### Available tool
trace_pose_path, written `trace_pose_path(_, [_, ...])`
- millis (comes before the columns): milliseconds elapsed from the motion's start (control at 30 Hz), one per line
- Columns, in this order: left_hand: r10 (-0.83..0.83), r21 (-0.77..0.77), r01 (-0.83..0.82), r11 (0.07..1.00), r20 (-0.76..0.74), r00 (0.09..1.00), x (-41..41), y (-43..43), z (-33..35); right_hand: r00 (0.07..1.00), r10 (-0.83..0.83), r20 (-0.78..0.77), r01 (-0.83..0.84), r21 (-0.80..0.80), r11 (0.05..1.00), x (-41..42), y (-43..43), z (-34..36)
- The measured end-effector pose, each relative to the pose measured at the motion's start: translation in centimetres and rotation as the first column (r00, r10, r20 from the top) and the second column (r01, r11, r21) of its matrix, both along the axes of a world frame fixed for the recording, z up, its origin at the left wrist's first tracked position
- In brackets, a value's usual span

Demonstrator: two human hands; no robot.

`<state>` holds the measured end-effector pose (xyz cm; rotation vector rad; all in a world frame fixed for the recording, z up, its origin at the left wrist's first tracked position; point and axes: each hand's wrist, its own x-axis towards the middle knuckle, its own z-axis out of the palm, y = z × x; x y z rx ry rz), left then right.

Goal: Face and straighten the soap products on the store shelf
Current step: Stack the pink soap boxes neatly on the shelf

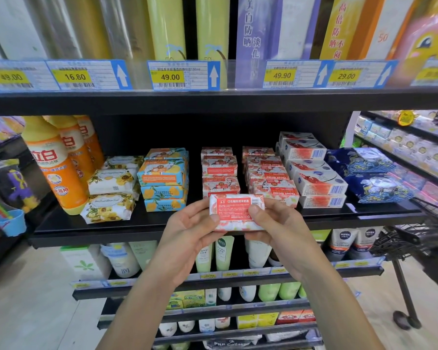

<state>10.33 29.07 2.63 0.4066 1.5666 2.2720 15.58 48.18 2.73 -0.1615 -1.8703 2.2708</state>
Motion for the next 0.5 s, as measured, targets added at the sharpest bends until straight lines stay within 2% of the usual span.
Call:
trace_pose_path(233, [-0.001, -0.012, 0.001, 1.000, 0.005, 1.000, -0.41, -0.02, 0.06, 0.999, -0.016, -0.044, 0.015, -0.033, 0.999, -0.29, 0.27, -0.51])
trace_pose_path(500, [-0.104, -0.078, 0.107, 0.991, 0.035, 0.994, -0.59, 0.04, 0.77, 0.991, 0.000, -0.131, 0.013, 0.100, 0.995, 0.19, 0.55, -0.68])
